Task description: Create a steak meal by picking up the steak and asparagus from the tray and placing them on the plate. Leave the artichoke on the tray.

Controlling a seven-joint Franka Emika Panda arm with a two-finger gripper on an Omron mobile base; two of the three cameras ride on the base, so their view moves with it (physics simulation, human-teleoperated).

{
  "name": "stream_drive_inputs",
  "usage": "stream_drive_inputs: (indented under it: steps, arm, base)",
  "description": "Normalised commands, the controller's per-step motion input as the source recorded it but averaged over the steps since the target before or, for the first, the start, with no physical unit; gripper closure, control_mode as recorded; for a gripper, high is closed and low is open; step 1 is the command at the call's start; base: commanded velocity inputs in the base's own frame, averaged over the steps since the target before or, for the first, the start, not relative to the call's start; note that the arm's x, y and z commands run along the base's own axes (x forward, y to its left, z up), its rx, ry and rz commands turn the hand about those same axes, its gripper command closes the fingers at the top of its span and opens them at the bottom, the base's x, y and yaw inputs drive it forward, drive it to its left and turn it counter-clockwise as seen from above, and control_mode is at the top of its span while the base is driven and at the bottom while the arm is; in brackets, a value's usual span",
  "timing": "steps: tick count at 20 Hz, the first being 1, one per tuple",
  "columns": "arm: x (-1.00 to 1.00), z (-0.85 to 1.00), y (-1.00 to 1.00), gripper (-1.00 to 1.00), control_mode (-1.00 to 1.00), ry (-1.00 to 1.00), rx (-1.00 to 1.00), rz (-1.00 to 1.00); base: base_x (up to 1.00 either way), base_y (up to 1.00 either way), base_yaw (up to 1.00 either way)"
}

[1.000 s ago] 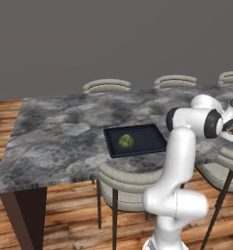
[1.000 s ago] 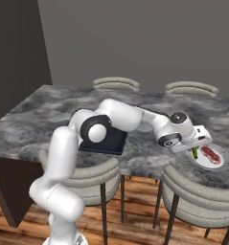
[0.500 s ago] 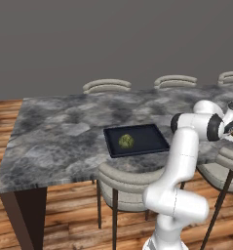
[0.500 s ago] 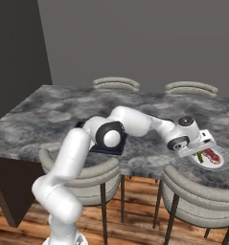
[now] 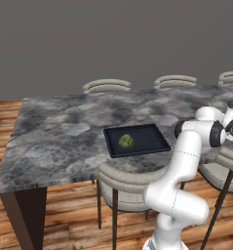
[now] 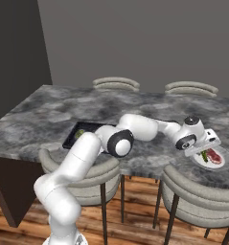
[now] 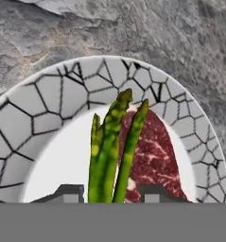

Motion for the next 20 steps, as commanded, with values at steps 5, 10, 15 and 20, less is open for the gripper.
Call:
stream_drive_inputs:
  steps: [5, 10, 15, 20]
  arm:
    - [-0.03, 0.01, 0.04, -1.00, -1.00, -0.03, 0.00, 0.00]
    - [-0.49, 0.34, 0.57, -1.00, -1.00, -0.08, -0.09, 0.00]
    - [-0.77, 0.62, 0.96, -1.00, -1.00, -0.17, -0.22, 0.00]
    - [-0.76, 0.30, 1.00, -1.00, -1.00, -0.19, -0.19, 0.00]
  base:
    - [0.00, 0.00, 0.00]
    - [0.00, 0.00, 0.00]
    - [0.00, 0.00, 0.00]
    - [0.00, 0.00, 0.00]
